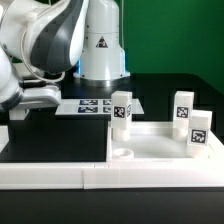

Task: Assemble square table

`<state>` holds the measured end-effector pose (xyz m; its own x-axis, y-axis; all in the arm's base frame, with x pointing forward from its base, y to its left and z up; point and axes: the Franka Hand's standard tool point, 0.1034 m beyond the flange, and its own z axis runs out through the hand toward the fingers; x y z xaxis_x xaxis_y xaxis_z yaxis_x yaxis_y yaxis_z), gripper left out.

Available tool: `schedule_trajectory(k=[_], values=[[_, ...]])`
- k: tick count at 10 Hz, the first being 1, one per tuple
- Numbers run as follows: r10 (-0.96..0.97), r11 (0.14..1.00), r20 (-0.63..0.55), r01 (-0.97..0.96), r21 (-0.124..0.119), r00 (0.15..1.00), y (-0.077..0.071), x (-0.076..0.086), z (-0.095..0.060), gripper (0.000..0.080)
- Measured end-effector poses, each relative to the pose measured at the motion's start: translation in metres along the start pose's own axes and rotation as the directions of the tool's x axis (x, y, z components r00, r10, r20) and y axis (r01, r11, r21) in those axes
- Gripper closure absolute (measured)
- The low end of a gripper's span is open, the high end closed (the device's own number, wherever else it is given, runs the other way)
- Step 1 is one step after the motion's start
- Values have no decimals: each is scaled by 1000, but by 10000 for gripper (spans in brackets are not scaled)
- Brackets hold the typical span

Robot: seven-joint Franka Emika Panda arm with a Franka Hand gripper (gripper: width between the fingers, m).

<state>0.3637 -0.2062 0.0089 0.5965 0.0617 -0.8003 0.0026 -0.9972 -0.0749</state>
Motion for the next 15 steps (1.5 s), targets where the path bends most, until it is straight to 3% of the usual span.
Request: schedule_trajectory(k=[1, 4, 12, 15], values=[[0, 1000, 0, 0, 0, 1000, 0, 0, 0, 151], [0, 1000, 0, 0, 0, 1000, 0, 0, 0, 511], [-14, 1000, 5, 14, -1, 1000, 1, -2, -3, 509], [-100, 995, -69, 100, -7, 993, -9, -26, -69, 508]])
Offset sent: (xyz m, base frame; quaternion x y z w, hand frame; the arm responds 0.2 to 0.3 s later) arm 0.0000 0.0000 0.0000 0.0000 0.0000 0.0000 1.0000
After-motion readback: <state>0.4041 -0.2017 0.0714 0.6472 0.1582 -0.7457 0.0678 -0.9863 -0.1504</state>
